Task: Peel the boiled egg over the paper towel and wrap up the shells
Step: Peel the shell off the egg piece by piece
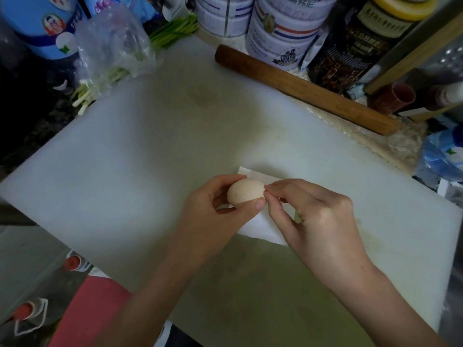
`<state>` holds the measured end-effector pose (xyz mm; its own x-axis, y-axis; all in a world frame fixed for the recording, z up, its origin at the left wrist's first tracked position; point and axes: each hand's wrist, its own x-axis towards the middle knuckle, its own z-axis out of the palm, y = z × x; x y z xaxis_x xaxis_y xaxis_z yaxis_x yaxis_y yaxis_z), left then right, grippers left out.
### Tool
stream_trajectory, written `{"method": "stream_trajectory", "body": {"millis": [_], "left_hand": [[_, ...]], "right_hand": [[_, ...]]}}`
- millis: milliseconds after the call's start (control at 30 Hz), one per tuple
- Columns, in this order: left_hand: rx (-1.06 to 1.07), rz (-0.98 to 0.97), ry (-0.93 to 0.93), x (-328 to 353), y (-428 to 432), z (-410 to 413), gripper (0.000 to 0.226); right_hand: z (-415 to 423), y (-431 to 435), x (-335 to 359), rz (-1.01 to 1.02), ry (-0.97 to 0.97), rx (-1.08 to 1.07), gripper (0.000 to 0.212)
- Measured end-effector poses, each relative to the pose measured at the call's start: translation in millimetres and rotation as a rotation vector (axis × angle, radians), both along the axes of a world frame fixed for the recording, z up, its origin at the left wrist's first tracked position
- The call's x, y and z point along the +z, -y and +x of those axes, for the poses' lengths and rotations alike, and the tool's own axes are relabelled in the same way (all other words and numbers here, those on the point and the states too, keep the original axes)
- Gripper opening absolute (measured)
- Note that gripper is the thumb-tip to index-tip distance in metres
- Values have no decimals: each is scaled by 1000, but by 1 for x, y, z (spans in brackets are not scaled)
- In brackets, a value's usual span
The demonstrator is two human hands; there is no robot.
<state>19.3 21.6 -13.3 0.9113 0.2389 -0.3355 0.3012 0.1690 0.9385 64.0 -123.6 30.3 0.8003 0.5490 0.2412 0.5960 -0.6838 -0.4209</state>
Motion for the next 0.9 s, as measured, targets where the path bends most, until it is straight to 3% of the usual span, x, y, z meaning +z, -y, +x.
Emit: {"method": "stream_trajectory", "body": {"millis": [100,333,567,767,900], "left_hand": [[-56,16,37,1,-2,2,45],[-127,70,74,-1,-1,2,27],[-87,40,68,-7,2,4,27],[-127,152,77,-5,1,5,26],[-196,282,121,-6,3,5,30]], "right_hand": [[1,0,-3,-9,0,-1,16],[4,-1,-7,31,-3,-9,13],[6,-6,-16,382,-393,-265,10],[3,-5,-24,371,-262,-175,11],[2,-4,-28,524,-463,-256,15]]}}
